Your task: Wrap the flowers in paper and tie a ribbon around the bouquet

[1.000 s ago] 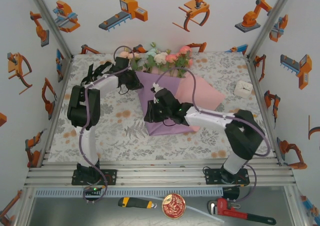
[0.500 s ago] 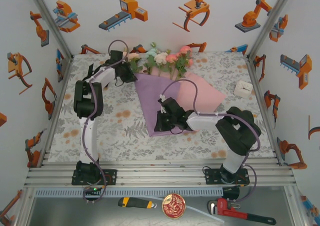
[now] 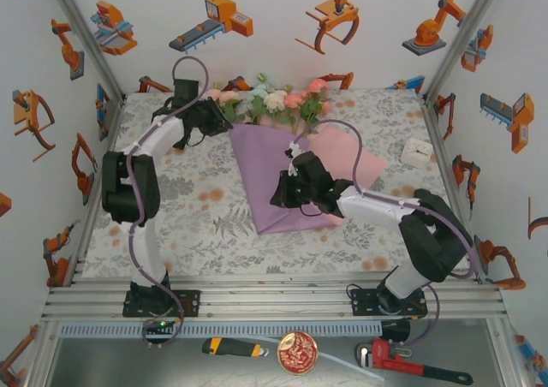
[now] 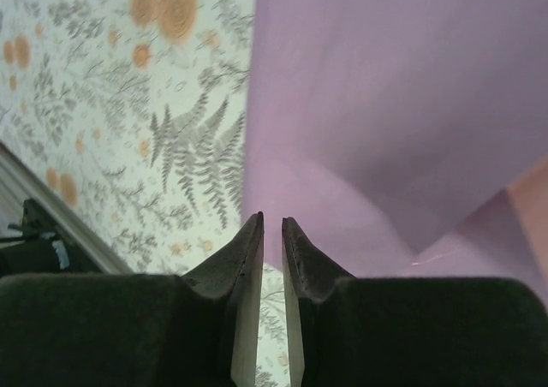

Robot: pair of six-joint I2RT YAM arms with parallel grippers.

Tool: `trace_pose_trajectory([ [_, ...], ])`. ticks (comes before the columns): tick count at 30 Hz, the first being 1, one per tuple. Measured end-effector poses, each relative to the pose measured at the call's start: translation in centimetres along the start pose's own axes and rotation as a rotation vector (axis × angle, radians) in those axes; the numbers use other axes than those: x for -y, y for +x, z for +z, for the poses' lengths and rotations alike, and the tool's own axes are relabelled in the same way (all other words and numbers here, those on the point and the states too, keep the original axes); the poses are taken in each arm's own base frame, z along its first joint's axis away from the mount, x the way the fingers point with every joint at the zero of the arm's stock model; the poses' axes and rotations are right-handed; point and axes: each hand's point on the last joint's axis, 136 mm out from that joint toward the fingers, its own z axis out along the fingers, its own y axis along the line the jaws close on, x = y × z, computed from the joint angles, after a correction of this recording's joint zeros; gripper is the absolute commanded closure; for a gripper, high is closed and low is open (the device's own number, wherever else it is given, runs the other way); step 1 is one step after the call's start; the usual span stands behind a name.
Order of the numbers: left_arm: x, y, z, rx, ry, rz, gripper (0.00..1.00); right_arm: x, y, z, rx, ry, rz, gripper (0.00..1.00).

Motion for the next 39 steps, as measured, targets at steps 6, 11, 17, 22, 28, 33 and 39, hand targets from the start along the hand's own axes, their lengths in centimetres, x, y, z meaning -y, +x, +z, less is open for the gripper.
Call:
trace_pose_trajectory([
  [6, 2.2, 6.1, -3.4, -0.035, 0.047, 0.039, 0.71, 2.9, 1.9, 0.9, -0.039, 0.056, 0.037, 0.81],
  [11, 1.7, 13.3, -3.4, -0.158, -0.005, 0.099, 0.70, 4.3, 3.9, 0.9, -0.084, 0.090, 0.059, 0.76],
  [17, 4.5, 16.9, -5.5, -0.180, 0.003, 0.214, 0.70, 3.5, 0.5, -2.9, 0.021, 0.084, 0.042, 0.54],
  [22, 7.4, 18.8, -6.7, -0.169, 0.042, 0.296, 0.69, 5.7, -4.8, -9.7, 0.231, 0.176, 0.037, 0.36],
  [28, 9.0, 23.7, -5.5, -0.239, 0.022, 0.395, 0.68, 12.7, -6.9, -16.3, 0.363, 0.405, 0.084, 0.05],
  [33, 11.5, 28.2, -4.0, -0.306, 0.035, 0.483, 0.69, 19.6, -5.5, -18.9, 0.345, 0.575, 0.203, 0.02],
  [39, 17.6, 34.2, -4.0, -0.328, 0.141, 0.672, 0.64, 26.2, -3.8, -18.4, 0.247, 0.675, 0.346, 0.09],
])
